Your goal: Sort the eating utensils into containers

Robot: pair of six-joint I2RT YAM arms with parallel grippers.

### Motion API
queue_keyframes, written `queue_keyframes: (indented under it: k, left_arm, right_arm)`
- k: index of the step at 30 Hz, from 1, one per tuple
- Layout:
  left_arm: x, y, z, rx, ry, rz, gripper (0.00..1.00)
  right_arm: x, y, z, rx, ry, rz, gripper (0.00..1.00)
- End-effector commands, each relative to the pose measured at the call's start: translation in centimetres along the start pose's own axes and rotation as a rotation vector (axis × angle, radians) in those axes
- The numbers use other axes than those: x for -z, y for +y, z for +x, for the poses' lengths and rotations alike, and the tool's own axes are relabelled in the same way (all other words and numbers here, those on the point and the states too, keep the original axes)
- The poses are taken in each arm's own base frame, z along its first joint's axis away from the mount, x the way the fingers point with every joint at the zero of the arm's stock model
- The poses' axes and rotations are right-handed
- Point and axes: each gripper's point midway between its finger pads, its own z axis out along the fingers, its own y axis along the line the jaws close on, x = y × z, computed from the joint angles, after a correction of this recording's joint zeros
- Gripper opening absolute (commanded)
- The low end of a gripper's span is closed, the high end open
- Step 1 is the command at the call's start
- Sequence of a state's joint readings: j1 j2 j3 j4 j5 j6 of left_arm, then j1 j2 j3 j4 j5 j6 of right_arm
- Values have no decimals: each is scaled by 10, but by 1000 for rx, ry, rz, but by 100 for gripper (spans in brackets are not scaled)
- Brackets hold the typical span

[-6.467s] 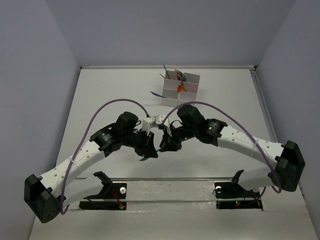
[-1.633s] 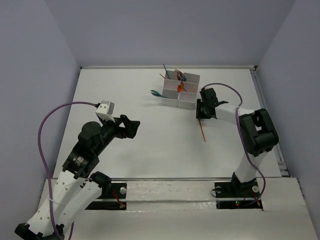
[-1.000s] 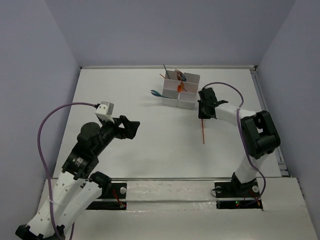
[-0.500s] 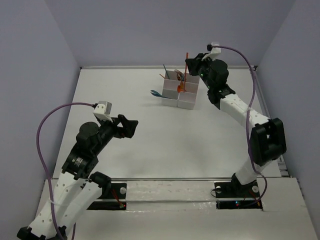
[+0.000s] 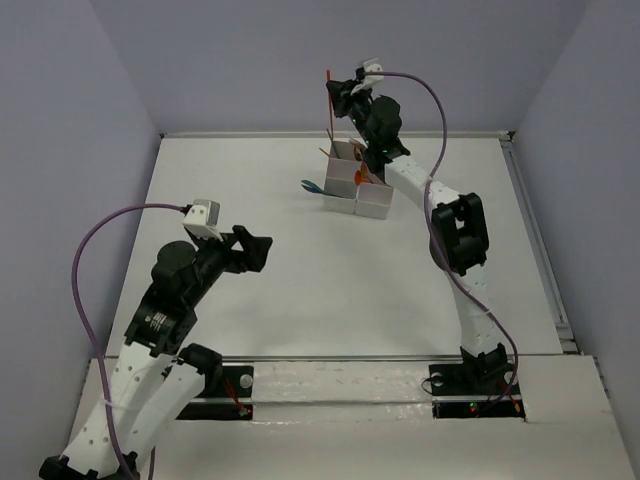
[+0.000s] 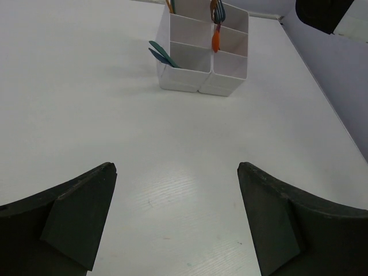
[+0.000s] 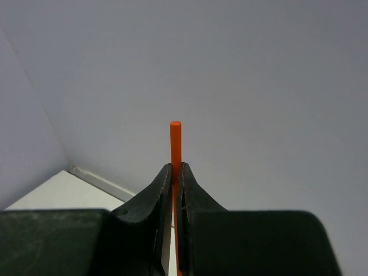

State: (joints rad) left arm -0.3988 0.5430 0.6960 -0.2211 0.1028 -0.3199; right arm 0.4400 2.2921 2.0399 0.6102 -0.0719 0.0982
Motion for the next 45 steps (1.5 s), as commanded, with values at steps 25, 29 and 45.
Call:
queue_keyframes:
  k: [25,29,45]
  left_arm:
    - [-10,11,-8,-10,-25,-20,99]
    - [-8,14,-12,-8,-39,-33,99]
    - [16,15,-42,4,-207,-59,99]
  right_arm:
    - [38,1,-18,207,-84,6,54]
    - [45,14,-60,185,-96,-8,69]
    - [240,35,-73,-308,96,98,100]
